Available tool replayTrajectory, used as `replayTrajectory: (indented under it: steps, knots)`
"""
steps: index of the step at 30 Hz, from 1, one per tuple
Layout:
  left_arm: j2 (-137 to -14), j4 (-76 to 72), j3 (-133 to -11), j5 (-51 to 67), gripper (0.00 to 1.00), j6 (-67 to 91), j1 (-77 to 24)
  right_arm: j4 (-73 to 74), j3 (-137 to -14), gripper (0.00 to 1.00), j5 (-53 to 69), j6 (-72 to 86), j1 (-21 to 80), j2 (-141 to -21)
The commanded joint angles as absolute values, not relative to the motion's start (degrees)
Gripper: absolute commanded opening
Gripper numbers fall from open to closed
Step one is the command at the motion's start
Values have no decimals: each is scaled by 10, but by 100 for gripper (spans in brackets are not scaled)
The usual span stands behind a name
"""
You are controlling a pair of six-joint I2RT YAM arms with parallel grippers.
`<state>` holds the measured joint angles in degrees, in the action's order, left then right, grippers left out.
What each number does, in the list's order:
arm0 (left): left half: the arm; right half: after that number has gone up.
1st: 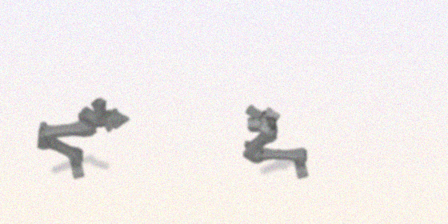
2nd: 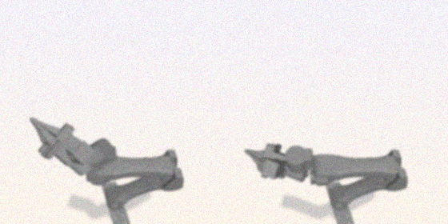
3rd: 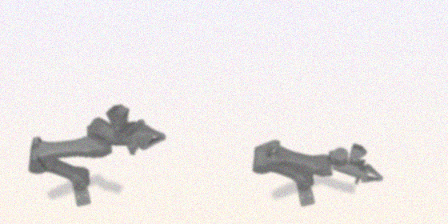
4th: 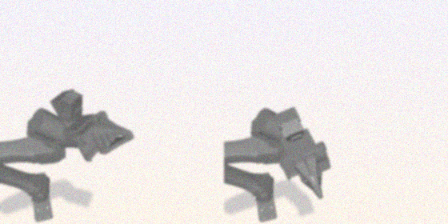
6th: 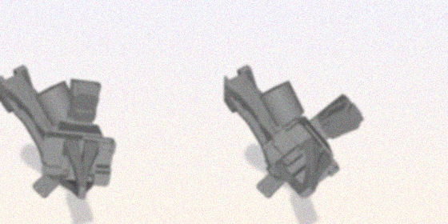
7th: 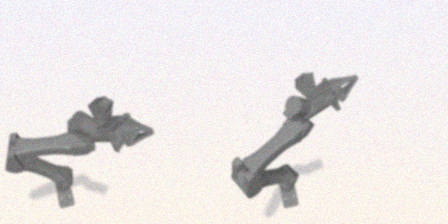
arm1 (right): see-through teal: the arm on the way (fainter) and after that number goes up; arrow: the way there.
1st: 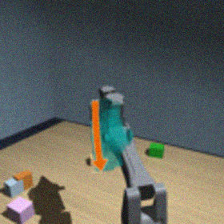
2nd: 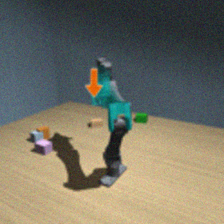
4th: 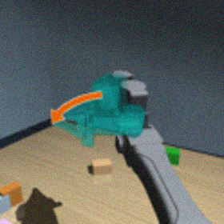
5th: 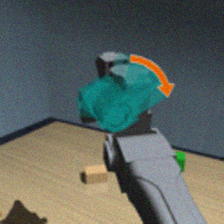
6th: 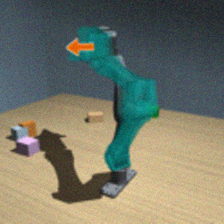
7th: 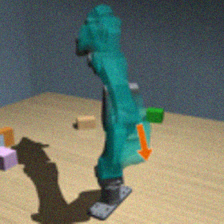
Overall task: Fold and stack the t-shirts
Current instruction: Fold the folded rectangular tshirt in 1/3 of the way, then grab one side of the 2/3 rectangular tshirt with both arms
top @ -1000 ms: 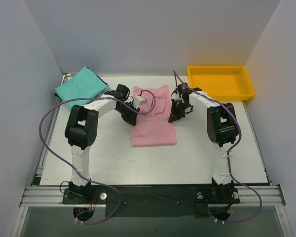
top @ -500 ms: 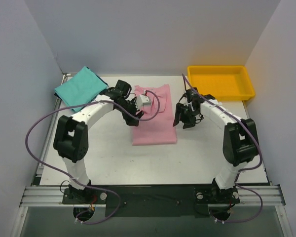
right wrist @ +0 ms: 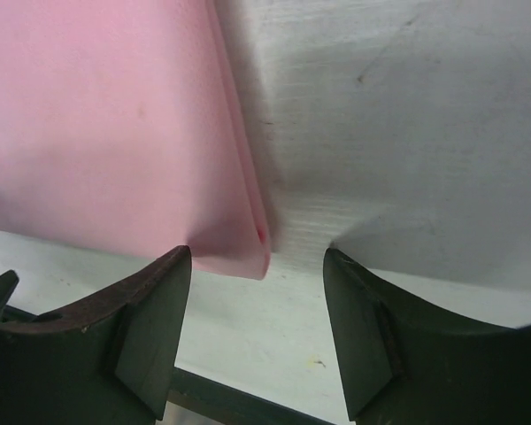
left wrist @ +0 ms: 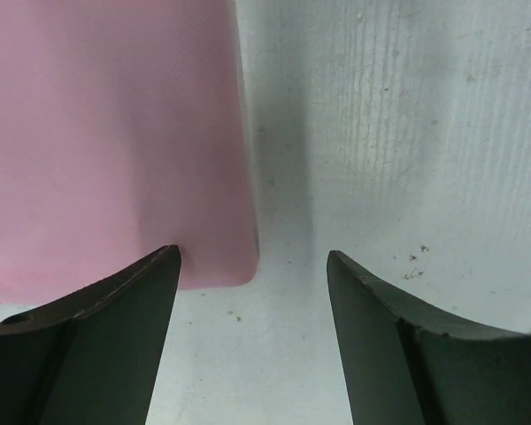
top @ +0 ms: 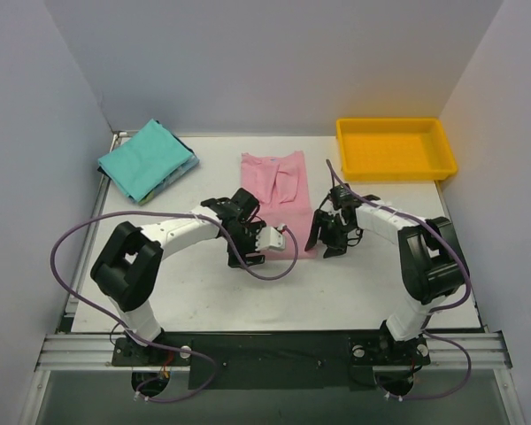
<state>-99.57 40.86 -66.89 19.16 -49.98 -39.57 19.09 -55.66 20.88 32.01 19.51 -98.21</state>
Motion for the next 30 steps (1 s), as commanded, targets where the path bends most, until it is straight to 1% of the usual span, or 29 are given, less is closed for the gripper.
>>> replayTrajectory:
  steps: [1, 4, 6, 7, 8, 9, 10, 11, 12, 13, 15, 17, 20, 24, 27, 30]
  knots:
    - [-991, 359, -652, 170, 77, -504, -396, 149, -534, 56, 222, 354, 200, -992]
    - [-997, 362, -634, 166, 71, -507, -397, 146, -533, 53, 234, 358, 200, -1006]
    - [-999, 368, -628, 167, 69, -505, -398, 142, -532, 47, 249, 364, 203, -1014]
    - [-998, 368, -624, 167, 68, -504, -399, 135, -529, 39, 264, 364, 205, -1016]
    - [-998, 367, -621, 166, 65, -503, -399, 128, -527, 34, 273, 370, 205, -1020]
    - [-998, 363, -618, 164, 62, -502, -398, 122, -523, 23, 289, 371, 206, -1024]
    - [-998, 360, -616, 161, 53, -501, -399, 122, -521, 17, 295, 368, 205, -1027]
    - [-997, 353, -614, 156, 45, -500, -398, 124, -515, 7, 301, 367, 205, -1027]
    - [-997, 352, -613, 154, 29, -496, -398, 127, -512, 0, 303, 363, 205, -1022]
    - [-994, 355, -615, 151, 23, -495, -398, 129, -504, 0, 304, 360, 203, -1019]
    - [-987, 373, -620, 159, 0, -493, -398, 143, -494, 0, 304, 349, 202, -989]
    - [-974, 404, -624, 175, 0, -490, -397, 170, -485, 0, 305, 332, 205, -973]
    - [-944, 470, -625, 201, 0, -490, -399, 227, -466, 0, 313, 306, 215, -916]
    - [-880, 597, -618, 271, 0, -516, -402, 321, -427, 0, 322, 286, 249, -818]
    - [-827, 698, -612, 324, 0, -548, -410, 379, -403, 0, 325, 300, 279, -722]
    - [-788, 759, -625, 366, 0, -547, -425, 436, -399, 0, 345, 330, 317, -661]
